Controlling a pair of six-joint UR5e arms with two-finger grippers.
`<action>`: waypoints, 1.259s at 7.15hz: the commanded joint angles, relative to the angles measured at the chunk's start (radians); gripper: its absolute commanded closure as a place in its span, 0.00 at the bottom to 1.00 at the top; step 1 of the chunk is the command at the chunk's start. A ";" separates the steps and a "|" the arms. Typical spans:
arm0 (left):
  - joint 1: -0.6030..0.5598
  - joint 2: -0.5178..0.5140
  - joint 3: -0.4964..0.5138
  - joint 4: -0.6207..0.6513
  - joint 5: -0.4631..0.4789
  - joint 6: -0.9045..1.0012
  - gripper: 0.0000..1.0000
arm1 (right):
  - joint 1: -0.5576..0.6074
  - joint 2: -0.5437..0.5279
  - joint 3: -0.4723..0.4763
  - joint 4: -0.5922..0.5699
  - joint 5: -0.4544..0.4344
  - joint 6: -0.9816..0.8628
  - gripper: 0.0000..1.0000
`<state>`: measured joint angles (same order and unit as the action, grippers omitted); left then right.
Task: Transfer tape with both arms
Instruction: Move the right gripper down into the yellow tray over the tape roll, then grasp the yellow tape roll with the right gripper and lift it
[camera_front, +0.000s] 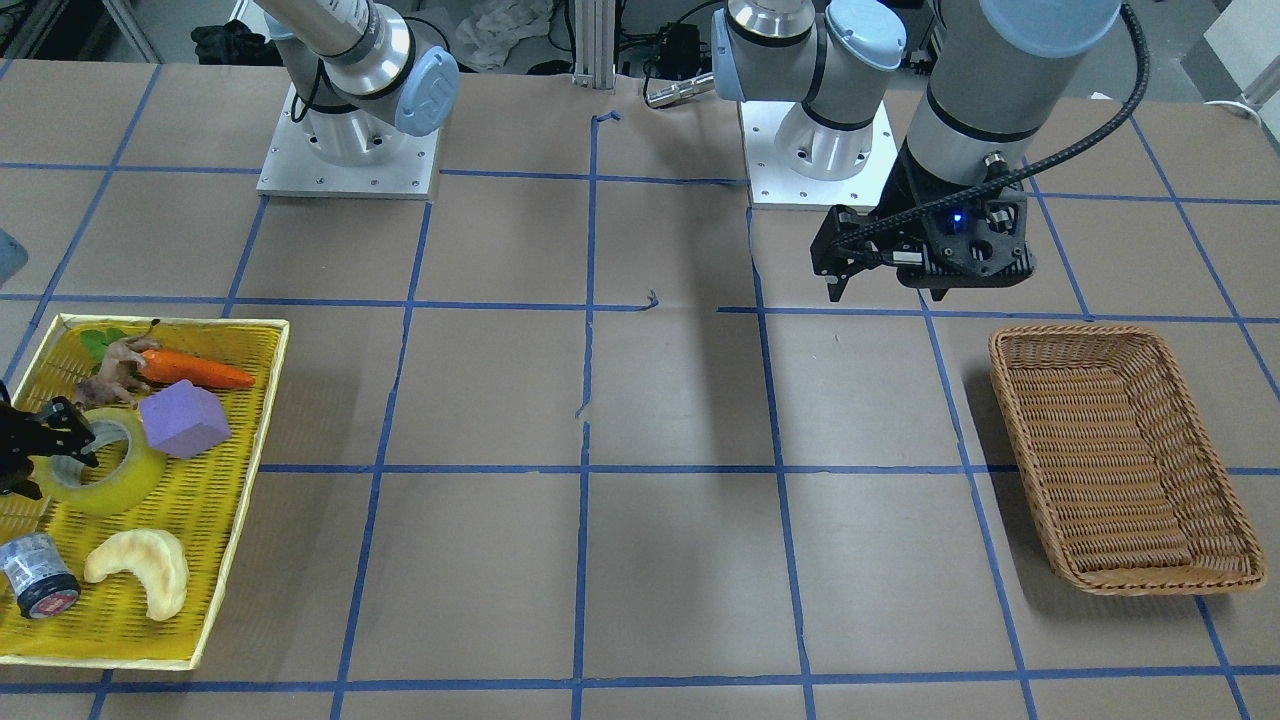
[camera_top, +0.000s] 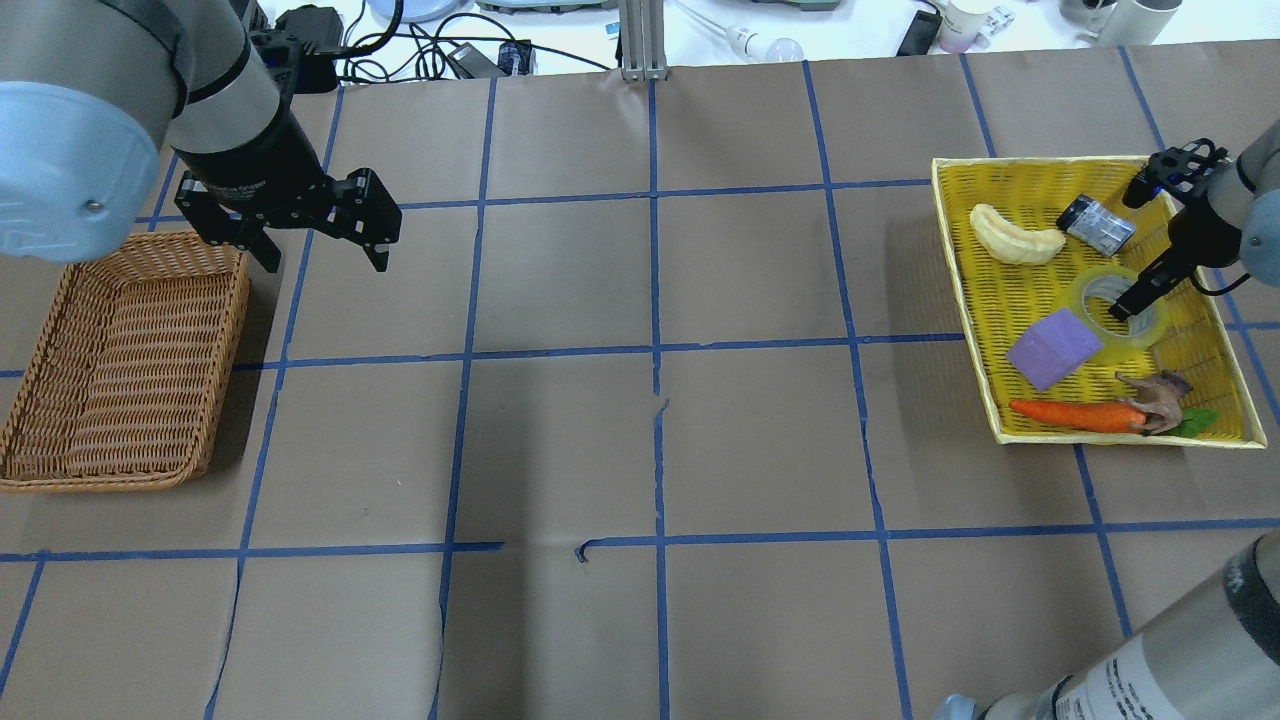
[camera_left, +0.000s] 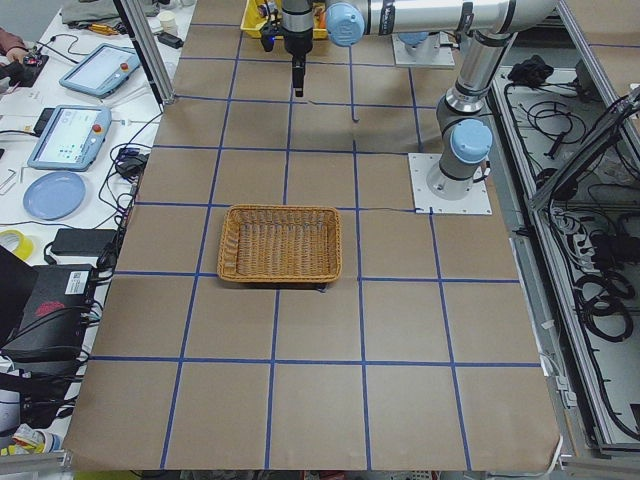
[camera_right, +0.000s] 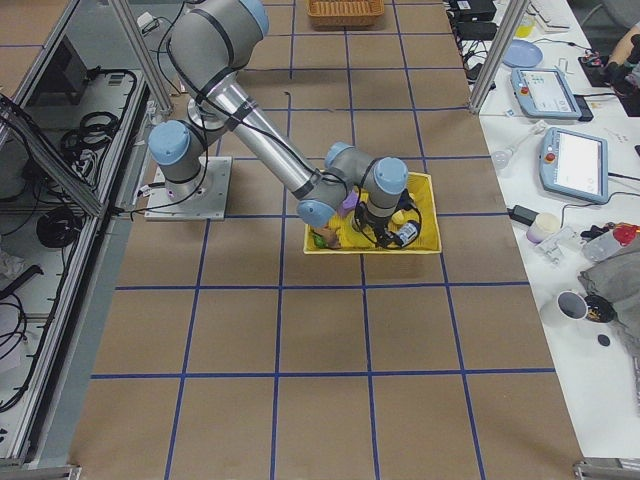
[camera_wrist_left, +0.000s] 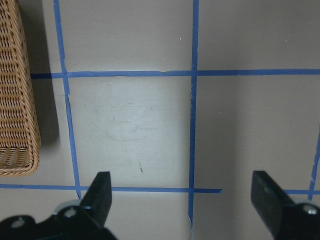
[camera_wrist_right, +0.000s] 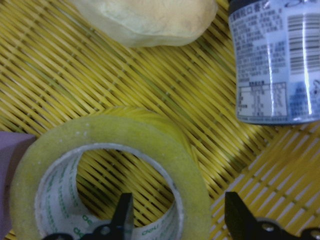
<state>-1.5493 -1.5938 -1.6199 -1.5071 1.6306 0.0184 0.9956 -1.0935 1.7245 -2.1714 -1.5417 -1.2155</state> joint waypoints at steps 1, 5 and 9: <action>0.000 0.000 0.000 0.001 0.000 0.000 0.00 | 0.000 -0.009 -0.013 -0.001 0.000 0.005 1.00; 0.000 0.000 0.000 0.001 0.000 0.000 0.00 | 0.102 -0.074 -0.201 0.107 -0.005 0.106 1.00; 0.000 -0.003 0.000 0.002 0.000 -0.002 0.00 | 0.418 -0.045 -0.329 0.220 -0.005 0.562 1.00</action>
<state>-1.5493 -1.5948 -1.6199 -1.5050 1.6306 0.0173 1.3099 -1.1723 1.4085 -1.9499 -1.5497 -0.8111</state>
